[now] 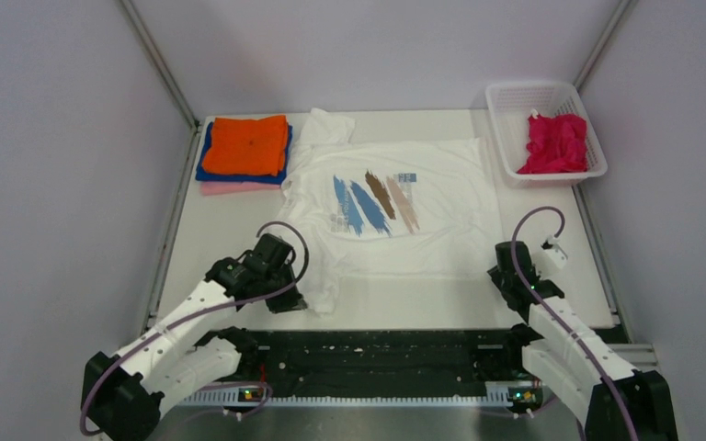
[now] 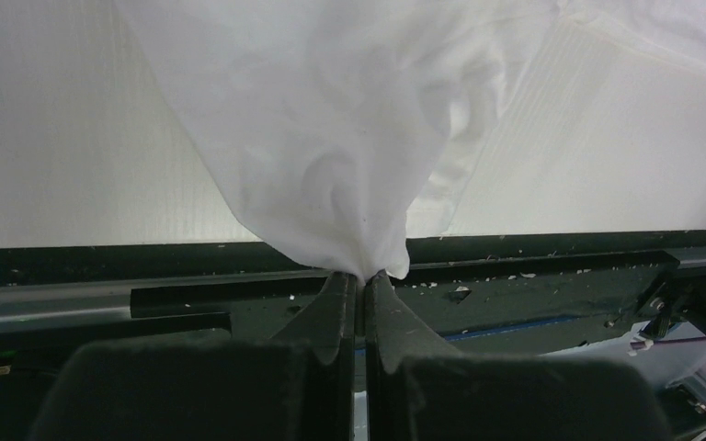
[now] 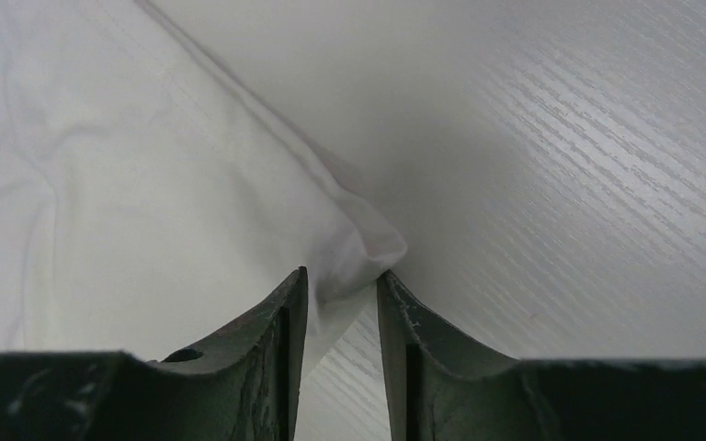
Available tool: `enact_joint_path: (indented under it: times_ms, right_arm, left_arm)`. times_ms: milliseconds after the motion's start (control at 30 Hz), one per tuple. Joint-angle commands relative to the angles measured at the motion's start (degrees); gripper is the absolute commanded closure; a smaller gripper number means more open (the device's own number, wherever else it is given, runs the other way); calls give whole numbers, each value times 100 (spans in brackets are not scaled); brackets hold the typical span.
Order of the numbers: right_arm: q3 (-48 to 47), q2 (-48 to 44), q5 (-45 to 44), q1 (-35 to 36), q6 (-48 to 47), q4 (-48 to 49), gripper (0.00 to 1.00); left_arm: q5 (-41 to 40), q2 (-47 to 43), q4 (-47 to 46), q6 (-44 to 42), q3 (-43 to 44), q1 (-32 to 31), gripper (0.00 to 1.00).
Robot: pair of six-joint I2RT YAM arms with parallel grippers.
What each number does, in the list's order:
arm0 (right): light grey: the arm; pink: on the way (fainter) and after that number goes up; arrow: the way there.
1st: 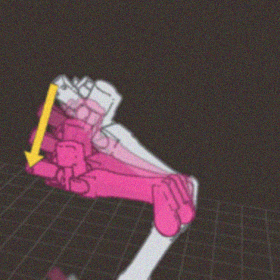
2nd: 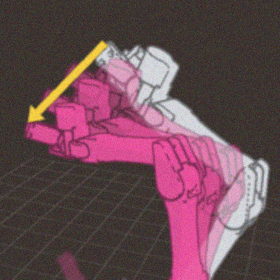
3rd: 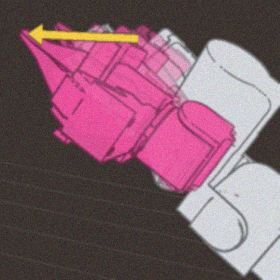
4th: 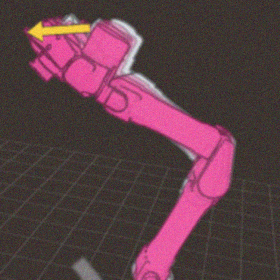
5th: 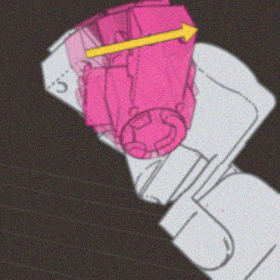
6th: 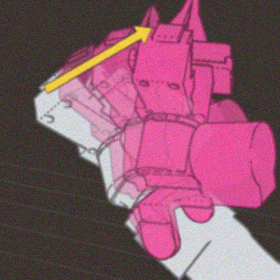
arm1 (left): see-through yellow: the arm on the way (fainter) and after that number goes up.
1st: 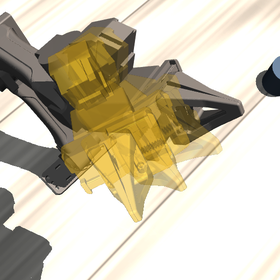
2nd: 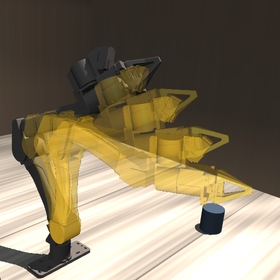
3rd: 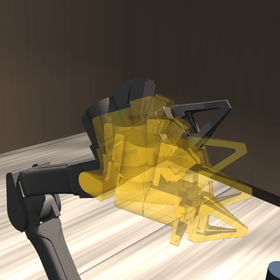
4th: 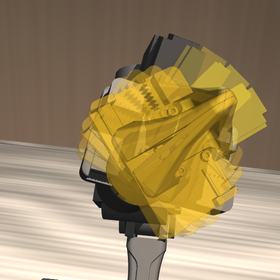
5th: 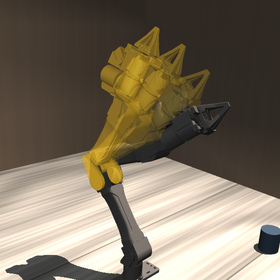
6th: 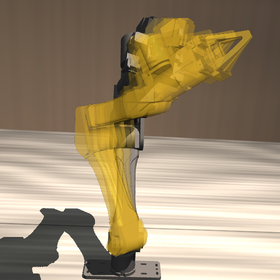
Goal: Fold and stack the t-shirts
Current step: Grab the side of the flattened tshirt closest away from the robot with both arms, then fold the flattened tshirt in 1/3 of the way
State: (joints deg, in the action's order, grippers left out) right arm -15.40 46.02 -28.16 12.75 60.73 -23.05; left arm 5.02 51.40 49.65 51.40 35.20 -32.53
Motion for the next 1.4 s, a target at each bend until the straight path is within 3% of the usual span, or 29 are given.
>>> enact_joint_path:
  times_ms: [0, 200, 267, 433, 667, 867, 1033, 1233, 1367]
  right_arm:
    - [78, 158, 82, -98, -150, 179, 69]
    - [122, 161, 50, -103, -239, 332, 84]
    - [104, 192, 190, -99, -391, 392, 100]
    - [36, 60, 590, -104, -521, 161, 100]
    - [101, -1133, 937, -98, -575, -562, 100]
    - [66, -1650, 1073, -100, -573, -1015, 100]
    - [-147, -1552, 1104, -100, -783, -991, 100]
    - [-545, -1058, 1208, -102, -1011, -694, 100]
    - [-853, -571, 1204, -101, -1147, -485, 100]
  left_arm:
    - [144, -387, 418, 292, -163, 19, 100]
    - [173, -685, 594, 449, -244, 16, 100]
    - [230, -809, 657, 544, -343, 10, 100]
    - [350, -1384, 885, 955, -588, -22, 100]
    - [741, -2759, 1162, 1644, -1128, -106, 100]
    - [789, -3229, 1341, 1744, -1128, -121, 100]
    - [781, -2603, 243, 1207, -907, -114, 100]
    - [752, -493, -1635, 378, 1, -113, 100]
    - [35, 589, -1809, -27, 1049, -83, 100]
